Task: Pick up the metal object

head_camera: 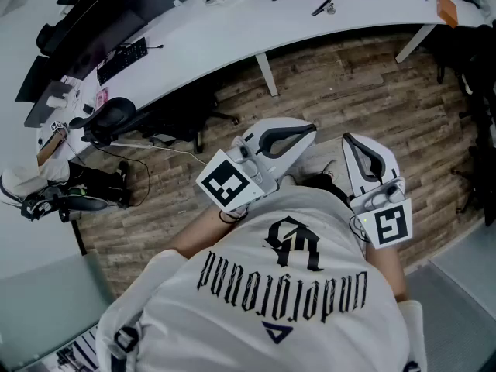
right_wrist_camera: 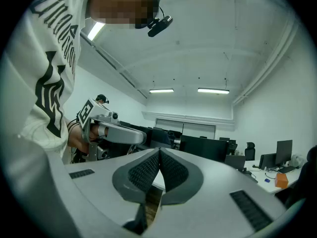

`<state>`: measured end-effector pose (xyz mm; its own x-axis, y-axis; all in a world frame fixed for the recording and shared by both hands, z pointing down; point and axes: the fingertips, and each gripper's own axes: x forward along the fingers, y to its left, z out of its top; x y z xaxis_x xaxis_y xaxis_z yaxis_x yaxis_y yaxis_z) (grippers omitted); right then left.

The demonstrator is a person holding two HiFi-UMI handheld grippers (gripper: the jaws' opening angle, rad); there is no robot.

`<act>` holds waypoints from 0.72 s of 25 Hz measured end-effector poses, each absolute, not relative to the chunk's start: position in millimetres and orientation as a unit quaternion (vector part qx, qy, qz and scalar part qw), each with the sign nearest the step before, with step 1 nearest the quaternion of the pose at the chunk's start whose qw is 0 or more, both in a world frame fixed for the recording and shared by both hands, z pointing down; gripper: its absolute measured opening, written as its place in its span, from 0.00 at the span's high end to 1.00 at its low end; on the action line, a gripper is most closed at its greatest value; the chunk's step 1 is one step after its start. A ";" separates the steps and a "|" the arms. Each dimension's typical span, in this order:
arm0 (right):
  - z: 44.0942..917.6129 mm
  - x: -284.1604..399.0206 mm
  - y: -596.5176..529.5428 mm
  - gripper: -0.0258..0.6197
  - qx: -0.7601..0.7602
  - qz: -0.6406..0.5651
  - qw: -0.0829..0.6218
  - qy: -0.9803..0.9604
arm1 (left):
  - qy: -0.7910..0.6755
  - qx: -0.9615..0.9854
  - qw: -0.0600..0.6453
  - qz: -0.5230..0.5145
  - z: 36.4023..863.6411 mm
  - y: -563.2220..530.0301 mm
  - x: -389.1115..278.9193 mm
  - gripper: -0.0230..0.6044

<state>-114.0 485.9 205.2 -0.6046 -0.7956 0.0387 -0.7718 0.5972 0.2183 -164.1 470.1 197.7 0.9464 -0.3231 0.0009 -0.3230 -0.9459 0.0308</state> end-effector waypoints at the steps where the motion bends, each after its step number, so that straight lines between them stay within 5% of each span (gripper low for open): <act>1: 204.6 -112.0 485.6 0.94 0.440 -0.090 0.064 -0.891 | -0.164 0.986 0.017 -0.003 197.1 470.0 -161.9 0.94; 18: 206.0 3.4 435.2 0.94 0.439 -0.088 0.048 -0.893 | -0.192 0.981 0.004 0.008 201.8 411.0 -68.5 0.94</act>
<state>3.4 435.2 206.0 -0.6093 -0.7929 0.0084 -0.7762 0.5985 0.1983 -68.5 411.0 201.8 0.9261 -0.3768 0.0174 -0.3769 -0.9262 0.0053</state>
